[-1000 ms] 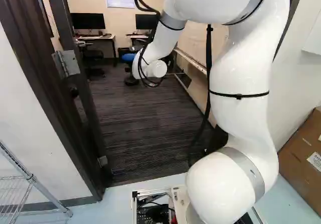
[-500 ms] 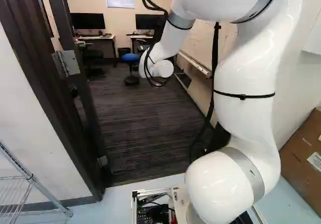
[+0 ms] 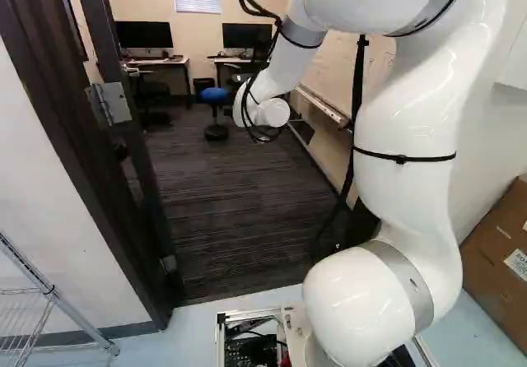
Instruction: Open the door and move inside
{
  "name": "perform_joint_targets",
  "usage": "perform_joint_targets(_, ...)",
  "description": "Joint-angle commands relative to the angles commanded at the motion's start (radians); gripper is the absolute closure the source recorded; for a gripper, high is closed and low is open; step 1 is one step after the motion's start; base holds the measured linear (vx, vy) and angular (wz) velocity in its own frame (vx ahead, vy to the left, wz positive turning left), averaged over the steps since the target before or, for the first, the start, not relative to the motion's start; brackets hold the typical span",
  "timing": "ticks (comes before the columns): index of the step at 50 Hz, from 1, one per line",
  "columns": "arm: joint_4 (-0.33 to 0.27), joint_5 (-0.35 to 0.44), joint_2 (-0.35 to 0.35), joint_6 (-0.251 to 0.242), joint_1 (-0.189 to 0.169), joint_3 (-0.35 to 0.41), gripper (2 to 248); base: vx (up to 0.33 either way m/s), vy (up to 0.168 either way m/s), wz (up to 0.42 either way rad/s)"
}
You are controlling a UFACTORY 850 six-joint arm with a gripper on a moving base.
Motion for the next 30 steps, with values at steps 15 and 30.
perform_joint_targets(15, 0.0, 0.007, 0.022, 0.0, -0.008, 0.03, 3, 0.0, 0.0, 0.0)
perform_joint_targets(30, 0.0, 0.021, 0.064, 0.0, -0.023, 0.087, 3, 0.0, 0.0, 0.0)
